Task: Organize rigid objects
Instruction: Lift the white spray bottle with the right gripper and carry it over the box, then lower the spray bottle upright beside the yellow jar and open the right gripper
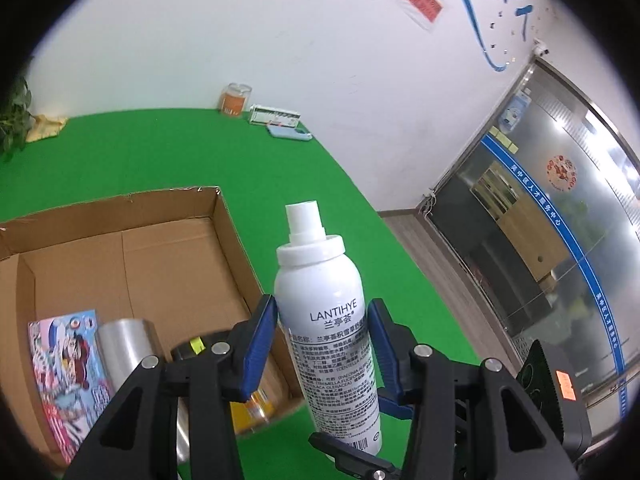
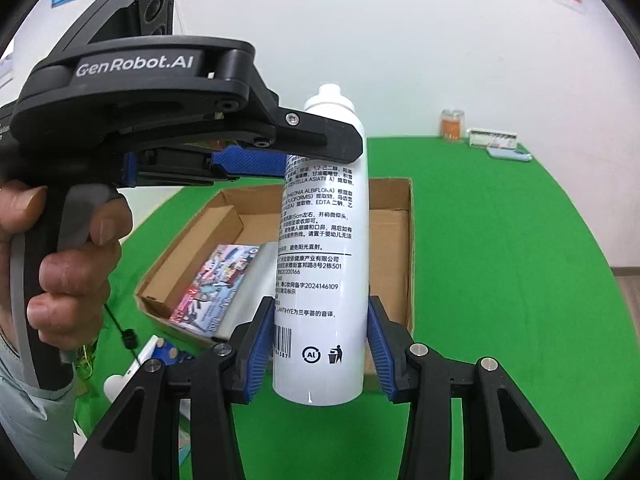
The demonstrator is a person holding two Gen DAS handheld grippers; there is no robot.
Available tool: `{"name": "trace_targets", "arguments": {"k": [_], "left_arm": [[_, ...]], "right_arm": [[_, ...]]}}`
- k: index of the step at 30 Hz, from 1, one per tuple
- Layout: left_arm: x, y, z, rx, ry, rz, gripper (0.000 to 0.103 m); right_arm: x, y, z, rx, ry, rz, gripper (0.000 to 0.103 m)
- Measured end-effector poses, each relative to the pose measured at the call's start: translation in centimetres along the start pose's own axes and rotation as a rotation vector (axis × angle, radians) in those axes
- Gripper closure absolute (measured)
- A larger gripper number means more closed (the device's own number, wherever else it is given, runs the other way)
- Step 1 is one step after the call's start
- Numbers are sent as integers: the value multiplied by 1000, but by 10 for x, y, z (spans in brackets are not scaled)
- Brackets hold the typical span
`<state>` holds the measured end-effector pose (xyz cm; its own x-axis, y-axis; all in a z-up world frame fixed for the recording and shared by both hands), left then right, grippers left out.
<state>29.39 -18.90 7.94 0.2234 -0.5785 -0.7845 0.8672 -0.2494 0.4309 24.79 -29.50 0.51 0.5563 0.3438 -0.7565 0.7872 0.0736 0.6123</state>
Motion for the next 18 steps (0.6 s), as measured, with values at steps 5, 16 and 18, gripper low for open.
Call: {"name": "trace_targets", "arguments": {"k": [5, 16, 18], "left_arm": [[41, 16, -22, -50, -13, -74, 58], [123, 19, -72, -173, -8, -252, 58], [129, 16, -78, -200, -5, -275, 57]], "right_arm": [[42, 24, 21, 20, -12, -86, 61], [112, 2, 63, 104, 0, -257, 60], [116, 1, 55, 90, -29, -270, 59]]}}
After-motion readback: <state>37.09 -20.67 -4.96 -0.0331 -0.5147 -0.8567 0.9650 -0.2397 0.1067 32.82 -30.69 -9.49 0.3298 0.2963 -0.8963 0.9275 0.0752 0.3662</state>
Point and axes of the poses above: each gripper's, at about its wrist camera, not at the fingertips, and x roughly the way its jaws point, z to its right, y to its top, the point moved 1 cm from there along x, roughly the way its jaws point, and after that the axes turned 12 degrees about -z, right-handed, at the moved point
